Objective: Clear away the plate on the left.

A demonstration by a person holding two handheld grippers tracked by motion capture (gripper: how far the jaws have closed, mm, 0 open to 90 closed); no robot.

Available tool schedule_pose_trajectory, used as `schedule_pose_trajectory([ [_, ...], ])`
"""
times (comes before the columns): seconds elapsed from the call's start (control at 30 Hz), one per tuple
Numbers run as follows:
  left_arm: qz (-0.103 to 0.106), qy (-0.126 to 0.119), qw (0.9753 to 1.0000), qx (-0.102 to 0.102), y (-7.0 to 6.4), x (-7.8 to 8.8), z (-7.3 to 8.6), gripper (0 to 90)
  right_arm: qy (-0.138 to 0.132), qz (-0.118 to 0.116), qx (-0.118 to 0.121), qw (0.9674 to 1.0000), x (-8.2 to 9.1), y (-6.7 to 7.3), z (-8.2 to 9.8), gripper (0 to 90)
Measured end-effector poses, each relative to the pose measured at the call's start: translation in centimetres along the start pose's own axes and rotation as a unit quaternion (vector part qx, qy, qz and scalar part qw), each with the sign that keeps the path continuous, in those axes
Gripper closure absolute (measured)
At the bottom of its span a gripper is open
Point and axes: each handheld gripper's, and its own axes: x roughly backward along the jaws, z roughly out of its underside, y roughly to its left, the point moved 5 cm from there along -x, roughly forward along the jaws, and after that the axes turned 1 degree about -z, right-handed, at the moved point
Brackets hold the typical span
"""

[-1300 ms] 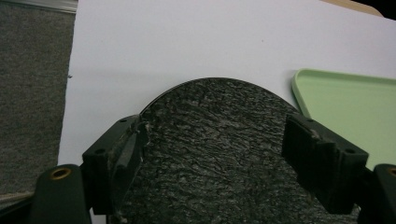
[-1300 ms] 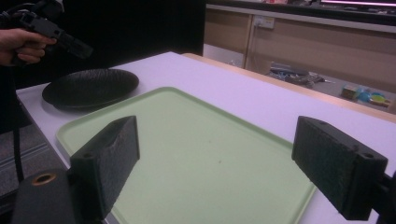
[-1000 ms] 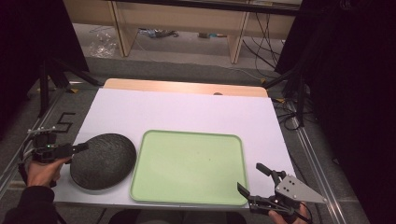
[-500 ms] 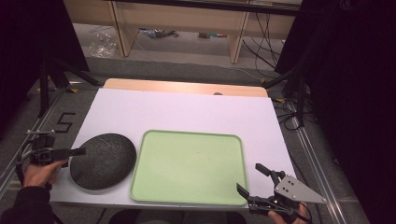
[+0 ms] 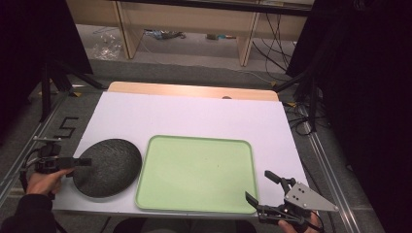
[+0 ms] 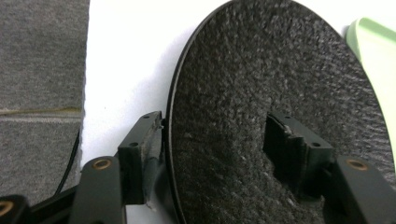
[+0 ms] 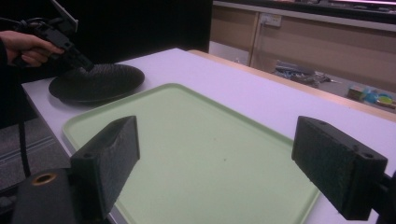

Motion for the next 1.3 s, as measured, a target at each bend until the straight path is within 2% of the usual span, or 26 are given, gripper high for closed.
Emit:
schedule_pose_trajectory([
  [0.1, 0.006, -0.001, 1.0, -0.001, 0.0, -0.1, 0.0, 40.0, 0.004, 0.001, -0.001, 1.0, 0.1, 0.0, 0.0, 15.9],
  [0.17, -0.004, 0.0, 1.0, -0.001, 0.0, -0.1, 0.0, 43.2, 0.0, 0.004, 0.007, 1.0, 0.0, -0.1, 0.0, 15.9],
  [0.27, -0.023, 0.003, 0.9997, 0.005, 0.3, 0.1, 0.1, 56.4, -0.006, -0.001, 0.007, 1.0, -0.2, -0.1, 0.0, 16.0],
  [0.3, -0.024, 0.002, 0.9997, 0.005, 0.5, 0.1, 0.1, 61.0, -0.005, 0.0, 0.009, 0.9999, -0.2, -0.1, 0.0, 16.0],
  [0.37, -0.008, -0.009, 0.9998, 0.015, 0.8, 0.1, 0.1, 63.4, 0.002, 0.003, 0.011, 0.9999, -0.1, -0.1, 0.0, 16.0],
  [0.4, 0.005, -0.016, 0.9995, 0.025, 1.0, 0.1, 0.1, 64.9, 0.003, 0.004, 0.01, 0.9999, -0.1, -0.1, 0.0, 16.0],
  [0.43, 0.007, -0.012, 0.9992, 0.038, 1.2, 0.3, 0.1, 66.8, -0.001, 0.001, 0.01, 1.0, -0.1, -0.1, 0.0, 16.0],
  [0.5, 0.028, -0.018, 0.9979, 0.056, 1.5, 0.4, 0.2, 69.7, -0.001, 0.002, 0.01, 0.9999, -0.1, -0.1, 0.0, 16.0],
  [0.6, 0.047, -0.028, 0.9959, 0.072, 1.8, 0.6, 0.3, 72.5, 0.015, 0.002, -0.002, 0.9999, -0.1, 0.0, 0.2, 16.1],
  [0.63, 0.047, -0.028, 0.9959, 0.072, 1.8, 0.6, 0.3, 73.5, 0.015, 0.002, -0.002, 0.9999, -0.1, 0.0, 0.2, 16.1],
  [0.67, 0.058, -0.038, 0.9949, 0.073, 1.7, 0.9, 0.1, 75.1, 0.015, 0.002, 0.0, 0.9999, -0.1, 0.0, 0.2, 16.1],
  [0.7, 0.073, -0.06, 0.9928, 0.074, 1.4, 1.1, -0.1, 76.0, 0.014, 0.003, 0.001, 0.9999, -0.1, 0.0, 0.2, 16.1],
  [0.8, 0.061, -0.067, 0.9934, 0.071, 1.1, 1.4, -0.3, 77.0, 0.004, 0.01, 0.009, 0.9999, -0.2, -0.2, 0.1, 16.1],
  [0.87, 0.071, -0.08, 0.9912, 0.079, 1.2, 1.8, -0.4, 78.4, 0.014, 0.006, 0.0, 0.9999, -0.1, 0.0, 0.2, 16.2],
  [0.9, 0.082, -0.09, 0.9894, 0.079, 1.0, 2.2, -0.6, 79.7, 0.015, 0.005, 0.002, 0.9999, -0.1, -0.1, 0.2, 16.2],
  [0.93, 0.078, -0.097, 0.9895, 0.073, 0.7, 2.5, -0.8, 80.5, 0.01, 0.001, -0.002, 0.9999, -0.1, 0.0, 0.2, 16.2],
  [0.97, 0.063, -0.101, 0.9909, 0.064, 0.3, 2.9, -1.1, 80.5, 0.014, 0.006, -0.001, 0.9999, 0.0, -0.1, 0.2, 16.2],
  [1.0, 0.063, -0.101, 0.9909, 0.064, 0.3, 2.9, -1.1, 80.7, 0.007, 0.009, 0.008, 0.9999, -0.1, -0.3, 0.1, 16.2],
  [1.07, 0.058, -0.111, 0.9906, 0.055, -0.2, 3.6, -1.5, 81.8, 0.012, 0.001, 0.0, 0.9999, -0.2, -0.1, 0.2, 16.2],
  [1.13, 0.046, -0.103, 0.993, 0.037, -0.6, 4.3, -1.7, 82.3, 0.014, 0.006, -0.001, 0.9999, 0.0, -0.1, 0.2, 16.2],
  [1.17, 0.051, -0.12, 0.9909, 0.032, -1.0, 4.7, -1.9, 83.1, 0.012, 0.005, -0.002, 0.9999, -0.1, -0.1, 0.2, 16.2],
  [1.23, 0.035, -0.108, 0.9935, 0.007, -1.6, 5.3, -2.1, 83.7, 0.011, 0.007, -0.002, 0.9999, -0.1, -0.1, 0.2, 16.2],
  [1.27, 0.027, -0.111, 0.9934, 0.0, -2.0, 5.6, -2.2, 83.8, 0.01, 0.003, -0.002, 0.9999, -0.1, -0.1, 0.2, 16.2],
  [1.3, 0.032, -0.111, 0.9931, 0.02, -3.0, 5.9, -2.1, 84.1, 0.014, 0.002, 0.0, 0.9999, -0.1, -0.1, 0.2, 16.2],
])
